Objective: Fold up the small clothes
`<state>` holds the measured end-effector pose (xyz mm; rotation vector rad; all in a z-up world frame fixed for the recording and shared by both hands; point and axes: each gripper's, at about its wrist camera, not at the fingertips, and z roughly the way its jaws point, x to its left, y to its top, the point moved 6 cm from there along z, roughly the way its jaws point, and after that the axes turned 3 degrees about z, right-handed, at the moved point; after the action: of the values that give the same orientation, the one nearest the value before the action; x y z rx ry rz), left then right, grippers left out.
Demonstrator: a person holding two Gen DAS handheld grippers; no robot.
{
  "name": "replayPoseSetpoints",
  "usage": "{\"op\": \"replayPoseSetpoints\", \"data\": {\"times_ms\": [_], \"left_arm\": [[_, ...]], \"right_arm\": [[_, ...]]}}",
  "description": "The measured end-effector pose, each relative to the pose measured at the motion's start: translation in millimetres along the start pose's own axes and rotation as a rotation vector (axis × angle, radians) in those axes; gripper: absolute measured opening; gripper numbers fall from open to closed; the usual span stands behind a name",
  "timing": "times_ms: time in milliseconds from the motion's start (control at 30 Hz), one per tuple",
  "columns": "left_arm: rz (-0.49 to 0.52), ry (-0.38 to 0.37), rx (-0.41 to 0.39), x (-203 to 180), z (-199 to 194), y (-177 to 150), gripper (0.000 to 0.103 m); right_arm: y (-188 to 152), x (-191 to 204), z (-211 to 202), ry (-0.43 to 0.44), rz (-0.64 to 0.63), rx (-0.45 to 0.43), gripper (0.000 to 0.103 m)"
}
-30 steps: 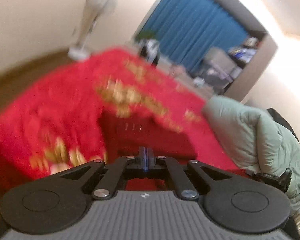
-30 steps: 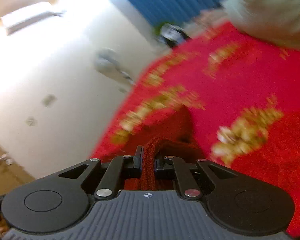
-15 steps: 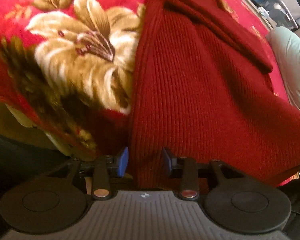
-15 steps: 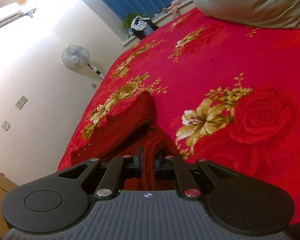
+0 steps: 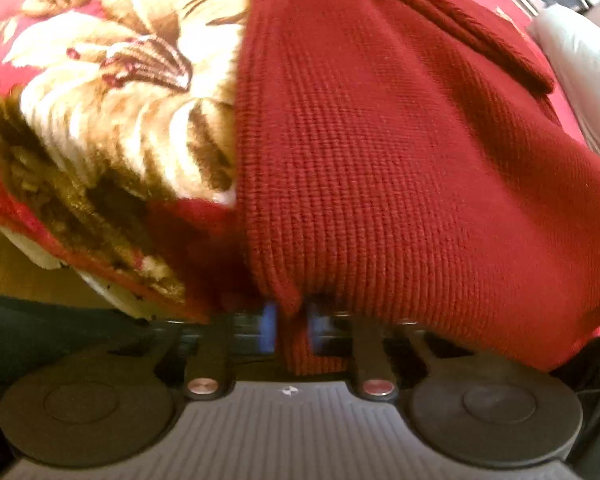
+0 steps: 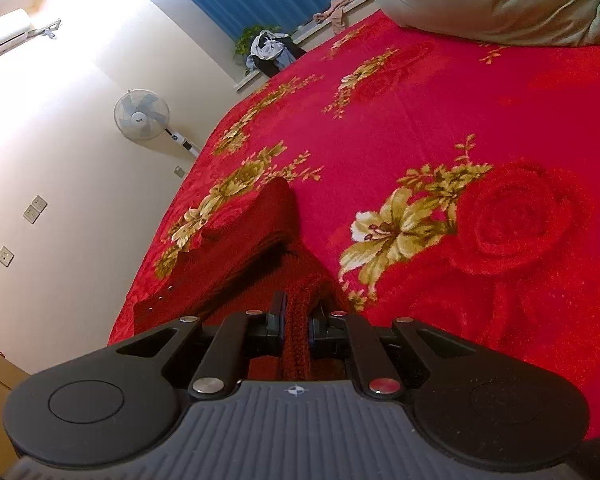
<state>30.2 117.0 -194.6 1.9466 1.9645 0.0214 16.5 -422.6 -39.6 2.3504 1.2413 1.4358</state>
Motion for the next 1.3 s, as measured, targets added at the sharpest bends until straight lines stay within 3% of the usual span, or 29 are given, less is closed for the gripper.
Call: {"op": "replayPoseSetpoints", "data": {"times_ms": [133,300,600,767,833,900,967,1000,1067,1100,1200,1267,1300], "left_arm": [[0.008,-0.022,-0.032,-5,-21,-3,0.005],[0.107,-0.108,-0.114,-23,-84,-5,0.004],[0.148,-0.280,-0.277,-1,-188,35,0.003],[0.028,-0.426,-0.335,18,-211,76,0.003],[-0.058,-0.499,-0.377,33,-204,121,0.003],[-0.186,-0.549,-0.393,53,-179,171,0.004],[-0.334,-0.525,-0.392,77,-139,216,0.003],[-0.376,-0.471,-0.397,88,-122,232,0.005],[-0.367,-0.390,-0.389,97,-99,249,0.012],[-0.365,-0.380,-0.377,98,-92,249,0.015],[-0.356,-0.349,-0.363,97,-88,245,0.018],[-0.303,-0.314,-0.367,93,-85,246,0.035],[-0.281,-0.287,-0.359,90,-82,248,0.036]], "right_arm": [[-1,2,-3,-0.009,-0.007,0.000,0.009],[-4,8,-16,-0.007,-0.024,0.010,0.009],[-4,29,-43,0.053,-0.053,0.012,0.009],[15,50,-42,0.079,-0.079,0.018,0.009],[37,61,-18,0.084,-0.099,0.025,0.009],[71,70,34,0.079,-0.084,0.044,0.010],[99,73,91,0.079,-0.065,0.056,0.012],[110,69,119,0.056,-0.048,0.060,0.012],[122,54,168,-0.029,0.019,0.083,0.018],[122,50,178,-0.045,0.028,0.078,0.023],[110,41,186,-0.056,-0.051,0.016,0.026],[97,25,186,-0.044,-0.065,-0.014,0.036],[90,15,187,-0.039,-0.055,-0.027,0.041]]}}
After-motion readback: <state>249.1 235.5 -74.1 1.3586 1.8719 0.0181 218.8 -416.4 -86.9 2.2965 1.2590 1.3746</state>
